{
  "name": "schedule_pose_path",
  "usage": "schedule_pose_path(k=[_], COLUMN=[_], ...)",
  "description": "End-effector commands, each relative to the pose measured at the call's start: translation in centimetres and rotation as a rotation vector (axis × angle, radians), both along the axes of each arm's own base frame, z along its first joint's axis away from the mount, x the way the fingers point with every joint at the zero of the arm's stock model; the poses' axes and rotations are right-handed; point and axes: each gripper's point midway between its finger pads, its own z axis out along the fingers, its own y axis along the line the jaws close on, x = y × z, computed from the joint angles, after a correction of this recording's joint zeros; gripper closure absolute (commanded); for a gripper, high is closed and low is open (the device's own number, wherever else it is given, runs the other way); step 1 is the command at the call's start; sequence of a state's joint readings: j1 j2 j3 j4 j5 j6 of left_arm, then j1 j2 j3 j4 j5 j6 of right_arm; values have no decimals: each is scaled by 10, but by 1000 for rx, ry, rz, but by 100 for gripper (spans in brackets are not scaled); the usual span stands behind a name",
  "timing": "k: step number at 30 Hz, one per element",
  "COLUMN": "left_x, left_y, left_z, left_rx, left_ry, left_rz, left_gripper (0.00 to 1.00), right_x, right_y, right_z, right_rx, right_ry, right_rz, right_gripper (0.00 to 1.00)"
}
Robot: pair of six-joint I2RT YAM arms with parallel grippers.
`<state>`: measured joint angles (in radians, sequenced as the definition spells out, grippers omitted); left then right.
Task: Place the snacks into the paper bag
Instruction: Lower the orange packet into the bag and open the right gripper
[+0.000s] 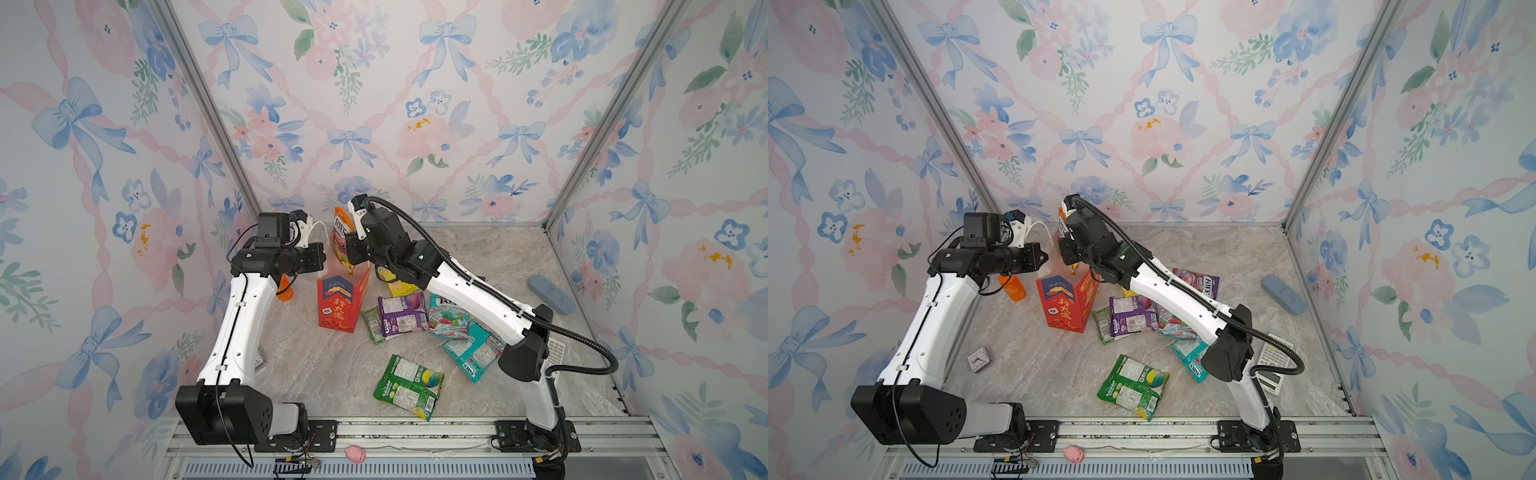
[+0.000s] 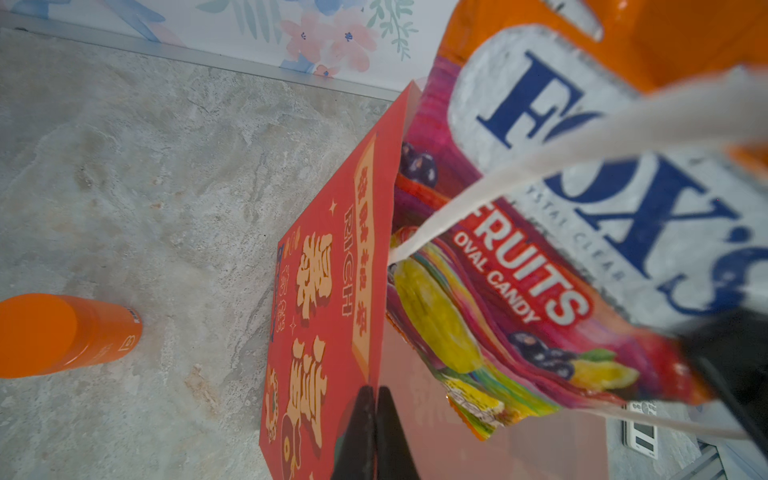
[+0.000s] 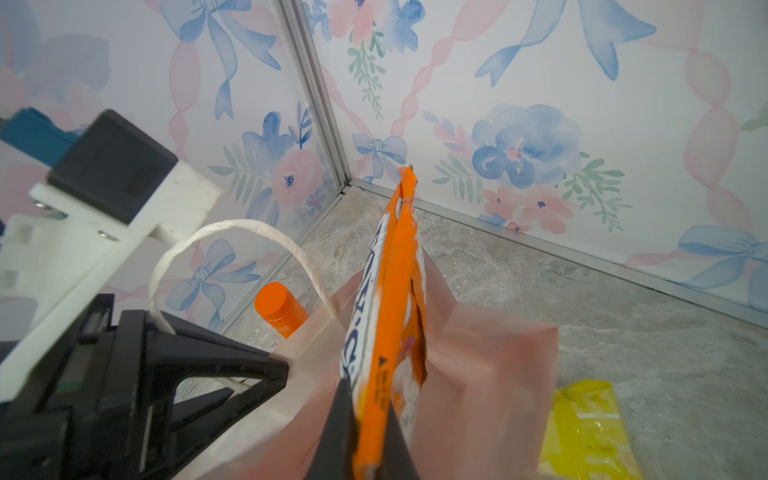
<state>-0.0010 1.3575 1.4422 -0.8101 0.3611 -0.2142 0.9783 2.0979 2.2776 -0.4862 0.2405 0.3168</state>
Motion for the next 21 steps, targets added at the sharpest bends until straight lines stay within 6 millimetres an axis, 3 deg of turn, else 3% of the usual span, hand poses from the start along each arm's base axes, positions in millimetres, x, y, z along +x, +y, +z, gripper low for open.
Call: schedule_pose_path(k=[1,15,21], left_x=[-6,-9,-9], left_y=[-6,-3,-3], left_z=[4,1,1], left_rx=[-25,-8,-6], left_ry=[-13,-16,-16], left_rz=[-14,-11,-10], left_gripper=[100,100,100], right_x=[0,6,7], right_y=[9,19,15], right_z=[34,8,8], right_rx=[117,124,137], right_ry=[-47,3,11], right_rz=[-9,-7,-6], right_gripper=[100,100,90])
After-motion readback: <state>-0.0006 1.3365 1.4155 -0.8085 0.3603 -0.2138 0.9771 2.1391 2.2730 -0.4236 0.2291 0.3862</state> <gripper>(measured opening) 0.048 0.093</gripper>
